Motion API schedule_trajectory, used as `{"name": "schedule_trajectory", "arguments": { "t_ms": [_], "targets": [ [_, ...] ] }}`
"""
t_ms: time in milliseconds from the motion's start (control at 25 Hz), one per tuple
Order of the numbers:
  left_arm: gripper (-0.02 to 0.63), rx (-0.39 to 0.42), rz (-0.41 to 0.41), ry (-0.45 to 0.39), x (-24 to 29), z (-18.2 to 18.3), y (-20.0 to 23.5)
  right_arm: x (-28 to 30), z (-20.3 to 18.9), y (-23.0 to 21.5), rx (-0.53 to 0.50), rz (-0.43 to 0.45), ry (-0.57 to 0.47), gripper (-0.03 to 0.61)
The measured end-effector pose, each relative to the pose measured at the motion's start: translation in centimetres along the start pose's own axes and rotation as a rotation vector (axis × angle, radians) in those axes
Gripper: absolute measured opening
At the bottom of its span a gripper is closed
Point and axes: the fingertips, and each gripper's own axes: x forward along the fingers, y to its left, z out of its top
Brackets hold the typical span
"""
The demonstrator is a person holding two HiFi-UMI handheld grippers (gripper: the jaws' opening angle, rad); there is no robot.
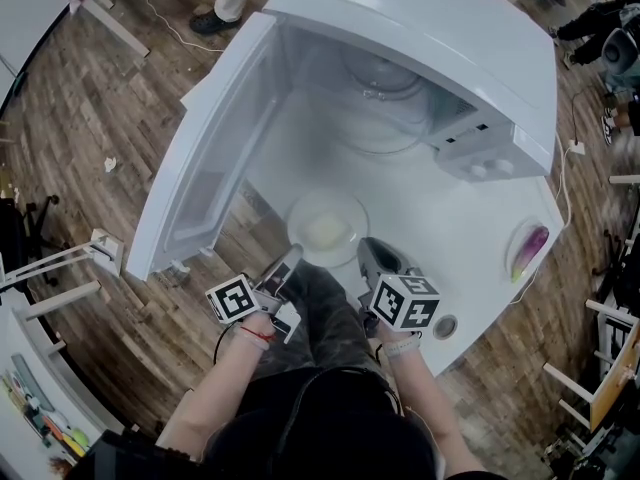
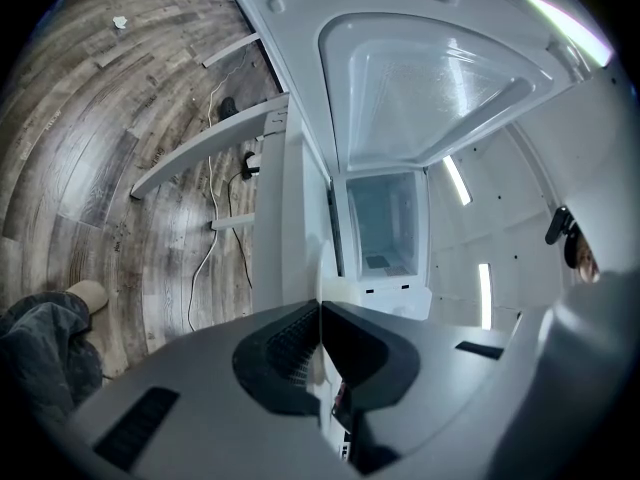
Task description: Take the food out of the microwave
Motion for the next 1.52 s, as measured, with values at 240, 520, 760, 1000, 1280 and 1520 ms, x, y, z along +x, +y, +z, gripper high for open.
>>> {"name": "schedule_trajectory", "arguments": {
  "t_ms": [240, 520, 760, 1000, 1280, 1520],
  "targets": [
    [0.017, 0.011, 0.011, 0.005, 0.0, 0.0, 0.2, 0.0, 0.0, 0.1, -0.008, -0.005, 0.001, 0.057],
    [0.035, 0.067, 0.035, 0.033, 0.0, 0.0, 0.4, 0.1, 0.0, 0.1, -0.007, -0.004, 0.002, 0.057],
    [0.163, 0.278, 0.04, 0.072, 0.4, 0.8, -0.6, 0.1, 0.1, 0.1, -0.009, -0.012, 0.0, 0.057],
    [0.201, 0.285, 0.068, 0.045, -0.1, 1.5, 0.0, 0.1, 0.1, 0.0, -0.006, -0.021, -0.008, 0.057],
    [0.201, 0.296, 0.108, 0.033, -1.3, 1.9, 0.7, 0.0, 0.2, -0.2, -0.002, -0.028, -0.024, 0.057],
    [0.201, 0.292, 0.109, 0.037, -2.3, 1.8, 0.7, -0.3, 0.3, -0.4, -0.003, -0.04, -0.036, 0.063]
  ]
}}
